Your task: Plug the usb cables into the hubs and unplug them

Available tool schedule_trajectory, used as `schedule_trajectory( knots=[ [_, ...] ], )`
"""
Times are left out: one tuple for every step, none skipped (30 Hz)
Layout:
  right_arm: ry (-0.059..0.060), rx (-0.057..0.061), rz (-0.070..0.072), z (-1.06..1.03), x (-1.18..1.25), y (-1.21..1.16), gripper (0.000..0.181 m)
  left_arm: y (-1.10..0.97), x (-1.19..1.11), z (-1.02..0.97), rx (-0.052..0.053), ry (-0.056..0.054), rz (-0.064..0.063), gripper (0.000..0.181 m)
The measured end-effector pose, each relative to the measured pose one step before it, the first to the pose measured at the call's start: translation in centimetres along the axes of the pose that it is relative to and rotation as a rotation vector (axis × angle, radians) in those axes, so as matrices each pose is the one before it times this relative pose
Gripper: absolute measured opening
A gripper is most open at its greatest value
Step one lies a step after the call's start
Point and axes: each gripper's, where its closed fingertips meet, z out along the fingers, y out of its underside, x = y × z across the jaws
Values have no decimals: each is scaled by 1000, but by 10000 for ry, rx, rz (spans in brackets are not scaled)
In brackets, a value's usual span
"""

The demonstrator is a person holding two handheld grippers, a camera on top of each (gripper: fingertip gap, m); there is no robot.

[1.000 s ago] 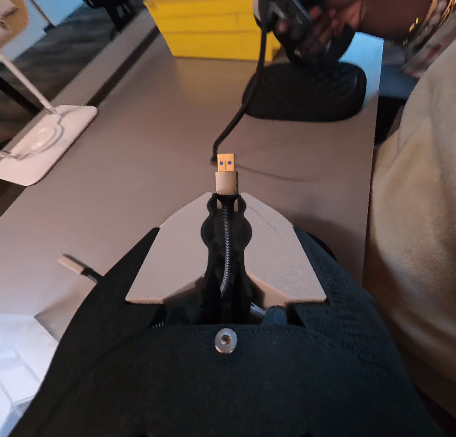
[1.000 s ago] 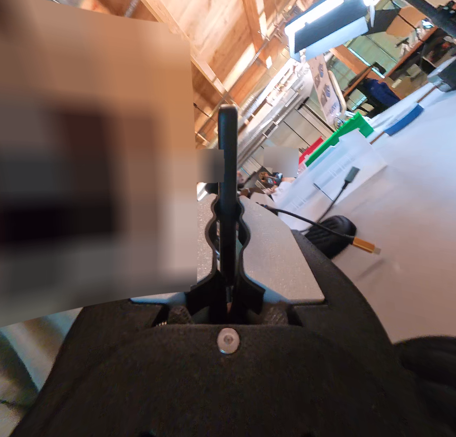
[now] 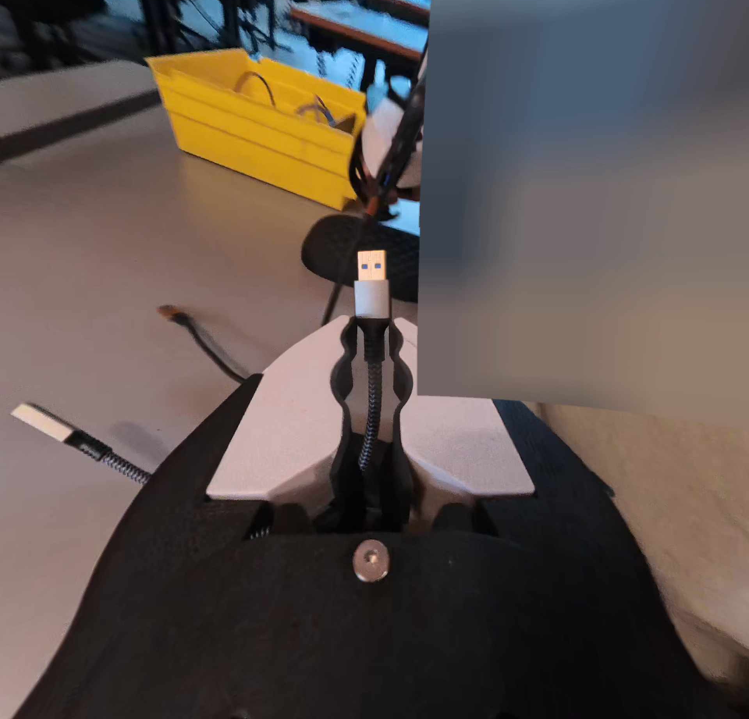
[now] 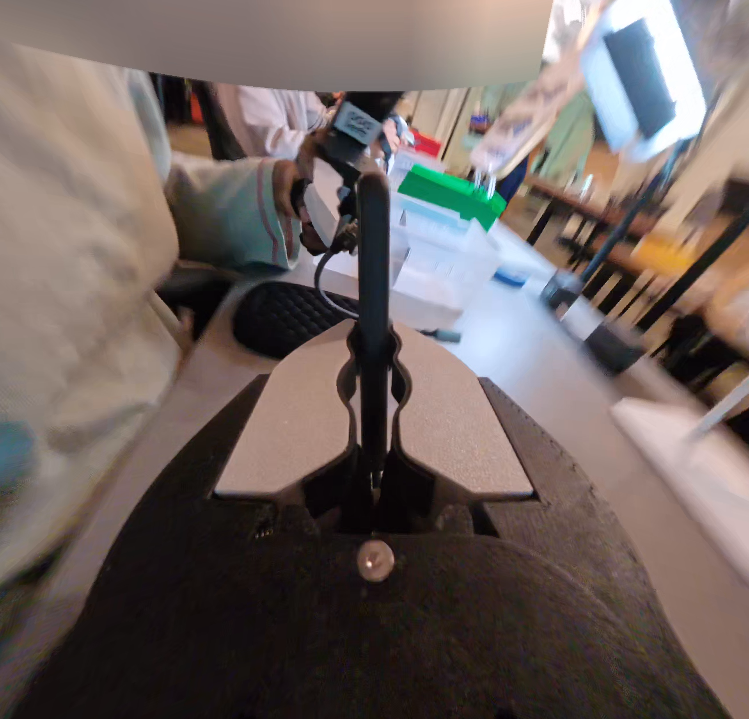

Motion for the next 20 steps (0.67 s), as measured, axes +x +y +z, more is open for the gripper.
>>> schedule_trajectory(
  knots=[
    [-16,132,-1646,126,-530,-344,11,310,298,405,-449,132,239,15],
    [-102,58,-1371,196,-568,-390,11,369,228,475,-499,113,216,15],
    [-163,-60,-942,233,-474,-291,12,322,232,521,-477,168,137,15],
    [-158,-131,-682,226,-354,-187,12,268,275,549,-469,264,36,15],
    [-125,-151,-587,178,-268,-117,12,146,267,541,-429,304,-17,15],
    [-144,-151,-514,147,-233,-86,12,-49,371,507,-350,390,-43,15],
    [-195,-151,-429,126,-264,-79,12,-120,490,451,-347,460,-47,15],
    [-223,-126,-376,124,-237,-129,12,-113,298,402,-361,313,-22,15],
    [-224,-91,-349,109,-201,-185,12,-54,177,354,-407,187,61,15],
    [-222,-69,-329,105,-145,-244,12,-40,102,317,-385,88,146,15],
    [-211,-57,-307,94,-73,-241,12,-98,111,297,-316,67,186,15],
    [-194,-44,-282,74,-7,-228,12,-154,203,229,-228,125,172,15],
    [-197,-33,-261,69,35,-212,12,-214,178,181,-123,123,141,15],
    [-235,-26,-220,88,-2,-170,12,-199,116,129,-71,79,140,15],
    [-261,-9,-190,118,-53,-143,12,-153,59,92,-60,62,115,15],
    [-252,-1,-184,149,-89,-127,12,-144,15,57,-19,38,107,14],
    [-229,-9,-160,164,-100,-100,11,-147,22,9,1,26,126,14],
    [-203,11,-106,160,-90,-95,12,-93,-11,-26,-15,-8,109,15],
    [-175,39,-51,148,-85,-118,12,-53,-107,-59,-35,-80,106,15],
    [-118,34,-30,142,-54,-72,12,-13,12,-60,-49,-21,134,15]
  ],
)
